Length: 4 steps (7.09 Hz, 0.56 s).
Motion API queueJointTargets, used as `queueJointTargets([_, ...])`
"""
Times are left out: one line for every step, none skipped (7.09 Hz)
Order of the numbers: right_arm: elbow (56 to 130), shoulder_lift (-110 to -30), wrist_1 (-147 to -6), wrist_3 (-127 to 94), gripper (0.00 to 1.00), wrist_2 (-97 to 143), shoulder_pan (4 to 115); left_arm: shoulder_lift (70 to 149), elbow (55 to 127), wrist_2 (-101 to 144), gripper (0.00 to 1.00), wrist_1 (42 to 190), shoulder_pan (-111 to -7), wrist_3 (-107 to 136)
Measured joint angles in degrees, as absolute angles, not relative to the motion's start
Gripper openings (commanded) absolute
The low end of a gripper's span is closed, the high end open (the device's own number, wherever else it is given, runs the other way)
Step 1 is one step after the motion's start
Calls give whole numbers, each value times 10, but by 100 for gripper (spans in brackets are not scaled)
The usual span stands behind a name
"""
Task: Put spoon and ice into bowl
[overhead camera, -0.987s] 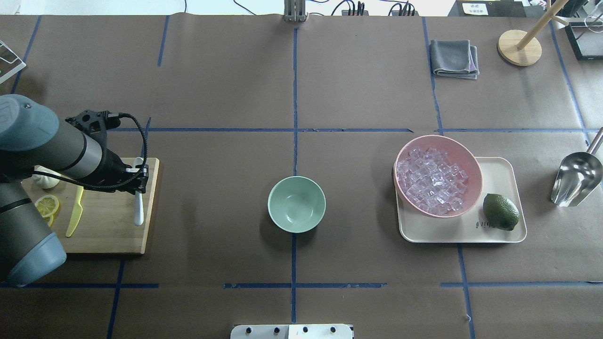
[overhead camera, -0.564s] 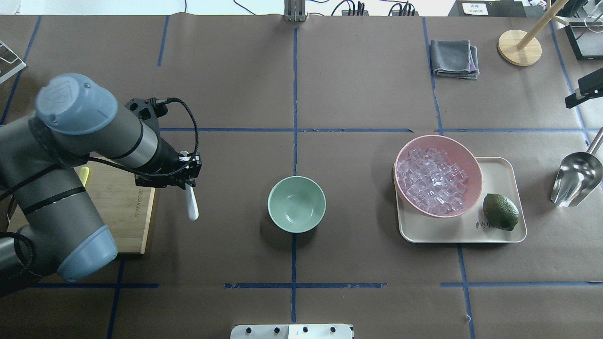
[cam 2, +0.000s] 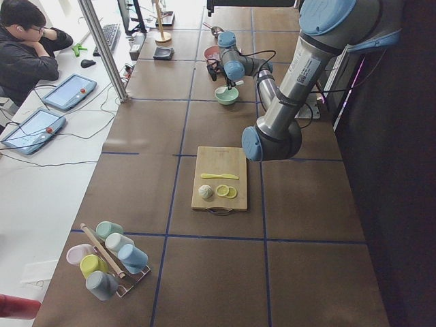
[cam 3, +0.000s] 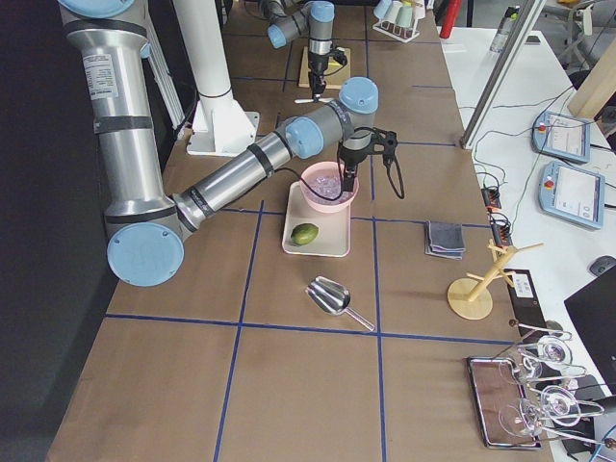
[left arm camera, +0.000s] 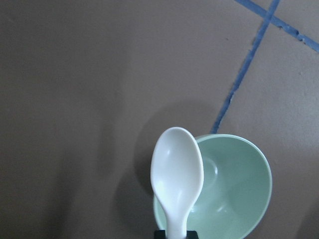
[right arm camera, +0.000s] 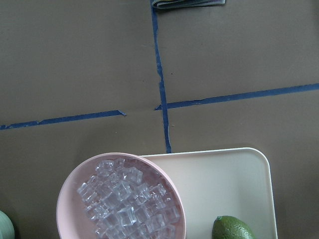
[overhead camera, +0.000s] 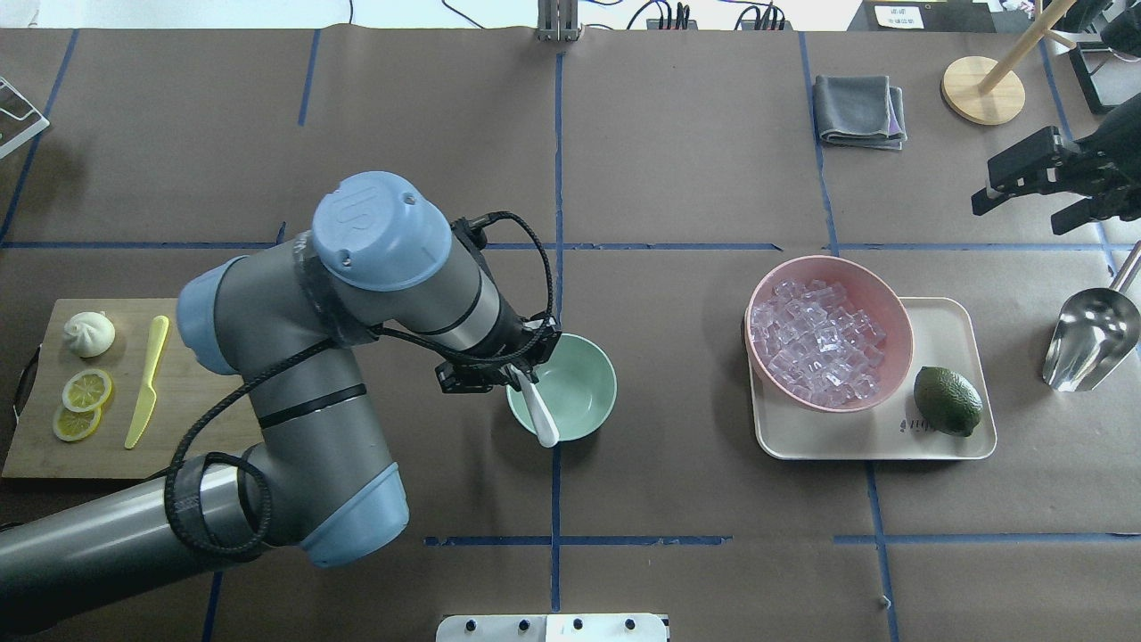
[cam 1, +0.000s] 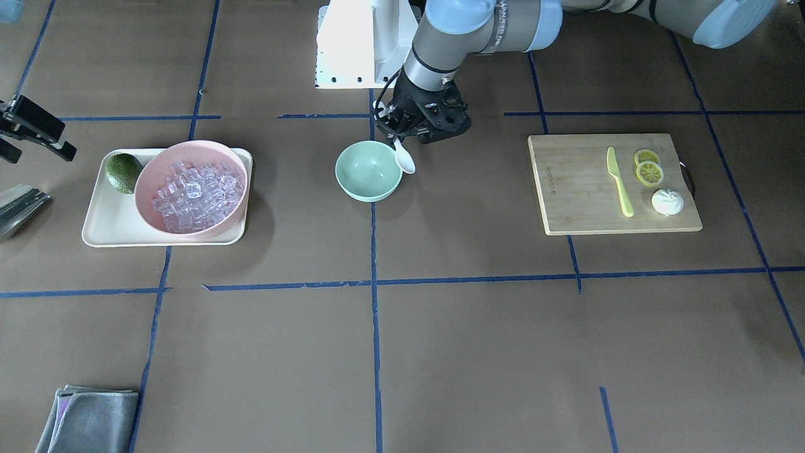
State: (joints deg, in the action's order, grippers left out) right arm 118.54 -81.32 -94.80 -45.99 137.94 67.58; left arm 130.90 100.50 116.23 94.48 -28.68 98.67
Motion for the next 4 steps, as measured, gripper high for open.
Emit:
queueJointTargets([1188, -806, -935, -492, 100, 1371, 662, 1329, 977, 1158, 0, 948, -281, 989])
queueJointTargets([1189, -802, -918, -521, 100, 1357, 647, 1338, 963, 1156, 4, 952, -277, 989])
queueJointTargets([1190, -799, -907, -541, 100, 1343, 632, 1340, 956, 1156, 8, 954, -271, 989])
queueJointTargets([1190, -795, -903, -550, 100, 1333, 621, 1341, 953, 1156, 15, 956, -265, 989])
